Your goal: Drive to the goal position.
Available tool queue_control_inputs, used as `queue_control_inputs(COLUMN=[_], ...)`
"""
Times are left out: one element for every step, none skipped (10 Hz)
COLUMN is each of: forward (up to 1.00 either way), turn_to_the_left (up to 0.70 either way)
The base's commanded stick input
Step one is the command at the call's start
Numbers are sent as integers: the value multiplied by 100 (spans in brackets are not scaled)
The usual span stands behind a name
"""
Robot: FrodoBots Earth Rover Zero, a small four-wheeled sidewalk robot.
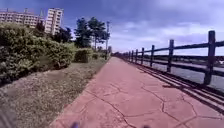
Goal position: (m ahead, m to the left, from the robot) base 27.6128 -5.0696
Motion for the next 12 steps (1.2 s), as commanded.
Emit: queue_control_inputs(forward=[70, 70, 70, 70, 70, 70, 70, 70, 70, 70, 70, 70], turn_to_the_left=[0, 0, 0, 0, 0, 0, 0, 0, 0, 0, 0, 0])
